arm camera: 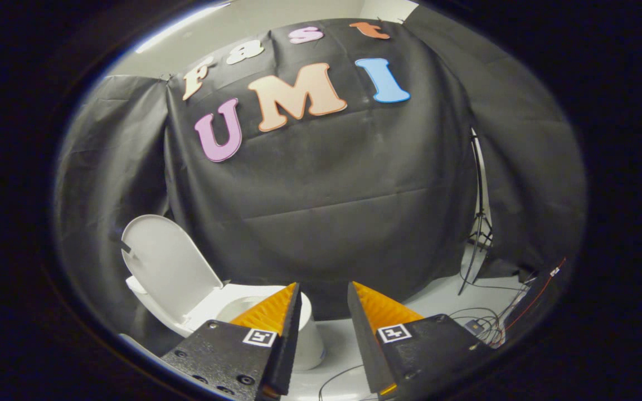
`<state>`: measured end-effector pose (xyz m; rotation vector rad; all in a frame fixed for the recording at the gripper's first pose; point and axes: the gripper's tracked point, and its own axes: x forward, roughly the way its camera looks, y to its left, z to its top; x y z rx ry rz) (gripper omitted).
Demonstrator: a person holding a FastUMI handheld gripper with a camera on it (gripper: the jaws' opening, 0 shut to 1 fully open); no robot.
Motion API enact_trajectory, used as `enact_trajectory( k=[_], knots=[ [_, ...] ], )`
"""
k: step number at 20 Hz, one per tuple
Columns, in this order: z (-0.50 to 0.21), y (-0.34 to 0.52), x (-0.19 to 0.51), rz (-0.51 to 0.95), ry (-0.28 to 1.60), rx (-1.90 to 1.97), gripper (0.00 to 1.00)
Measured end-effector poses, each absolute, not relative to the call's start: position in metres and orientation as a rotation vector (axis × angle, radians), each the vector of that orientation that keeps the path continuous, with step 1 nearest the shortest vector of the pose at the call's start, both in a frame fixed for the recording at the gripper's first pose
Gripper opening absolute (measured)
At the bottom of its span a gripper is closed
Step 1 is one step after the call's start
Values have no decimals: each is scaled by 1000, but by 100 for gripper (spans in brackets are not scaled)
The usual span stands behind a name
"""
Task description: Open the toilet lid.
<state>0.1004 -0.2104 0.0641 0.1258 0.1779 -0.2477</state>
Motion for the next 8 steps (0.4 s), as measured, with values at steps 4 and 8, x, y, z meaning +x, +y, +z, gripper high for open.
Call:
enact_trajectory(
  k=[4,8],
  knots=[
    [55,-232,84,-305,195,104,52],
    [63,-249,74,-338,188,73,52]
  ],
)
